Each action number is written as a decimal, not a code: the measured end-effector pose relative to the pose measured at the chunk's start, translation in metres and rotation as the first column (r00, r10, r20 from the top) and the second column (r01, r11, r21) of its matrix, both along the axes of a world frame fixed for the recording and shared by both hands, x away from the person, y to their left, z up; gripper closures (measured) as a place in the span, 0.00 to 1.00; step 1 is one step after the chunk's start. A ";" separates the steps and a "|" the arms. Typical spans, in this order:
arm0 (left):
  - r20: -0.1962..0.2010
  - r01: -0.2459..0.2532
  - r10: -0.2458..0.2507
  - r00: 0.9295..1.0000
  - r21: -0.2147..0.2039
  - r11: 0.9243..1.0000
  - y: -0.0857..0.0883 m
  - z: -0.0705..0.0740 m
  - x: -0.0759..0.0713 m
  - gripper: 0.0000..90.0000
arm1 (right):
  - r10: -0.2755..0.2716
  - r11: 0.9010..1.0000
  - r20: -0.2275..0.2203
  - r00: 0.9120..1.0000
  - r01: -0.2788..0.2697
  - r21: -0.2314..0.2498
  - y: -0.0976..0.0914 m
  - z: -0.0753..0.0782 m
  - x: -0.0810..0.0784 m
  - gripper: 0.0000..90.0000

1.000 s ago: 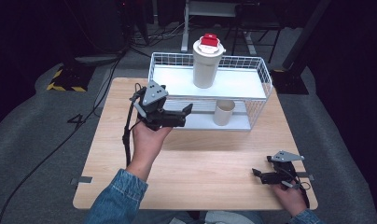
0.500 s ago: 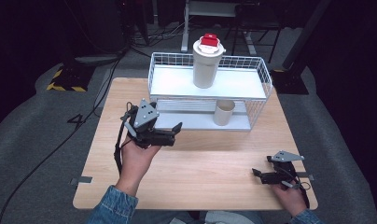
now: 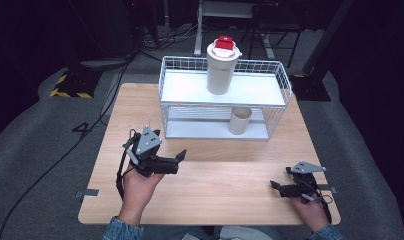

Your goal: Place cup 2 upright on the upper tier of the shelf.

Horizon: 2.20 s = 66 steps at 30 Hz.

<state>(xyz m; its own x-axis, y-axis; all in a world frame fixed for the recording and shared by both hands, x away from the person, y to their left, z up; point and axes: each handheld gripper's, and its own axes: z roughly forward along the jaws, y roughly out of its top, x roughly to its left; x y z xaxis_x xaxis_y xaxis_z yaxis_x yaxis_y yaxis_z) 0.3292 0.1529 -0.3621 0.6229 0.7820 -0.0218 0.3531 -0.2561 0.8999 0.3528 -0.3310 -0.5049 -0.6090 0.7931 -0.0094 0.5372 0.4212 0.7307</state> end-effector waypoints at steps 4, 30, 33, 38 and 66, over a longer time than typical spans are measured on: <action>-0.026 -0.003 0.003 1.000 0.017 1.000 0.005 -0.012 -0.004 0.00 | 0.001 1.000 0.000 1.000 -0.001 -0.001 0.000 0.000 0.000 0.13; -0.255 0.014 0.006 0.967 0.078 0.997 0.017 -0.081 -0.009 0.00 | 0.001 1.000 0.000 1.000 -0.001 -0.001 0.000 0.000 0.000 0.13; -0.280 0.021 0.009 0.960 0.105 0.994 0.017 -0.090 -0.008 0.00 | 0.001 1.000 0.000 1.000 -0.001 -0.001 0.000 0.000 0.000 0.13; -0.310 0.022 0.016 0.950 0.119 0.993 0.018 -0.100 -0.007 0.00 | 0.001 1.000 0.000 1.000 -0.001 0.000 0.000 0.000 0.000 0.14; -0.301 0.025 0.051 0.952 0.242 0.970 0.034 -0.143 -0.005 0.00 | 0.001 1.000 0.000 1.000 -0.001 -0.001 0.000 0.000 0.000 0.14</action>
<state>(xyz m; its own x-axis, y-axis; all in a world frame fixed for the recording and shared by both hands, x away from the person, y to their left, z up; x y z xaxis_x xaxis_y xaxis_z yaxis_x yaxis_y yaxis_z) 0.3239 0.1865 -0.5055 0.6056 0.7955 -0.0186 0.6042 -0.4445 0.6614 0.3528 -0.3311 -0.5049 -0.6098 0.7925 -0.0099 0.5370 0.4223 0.7303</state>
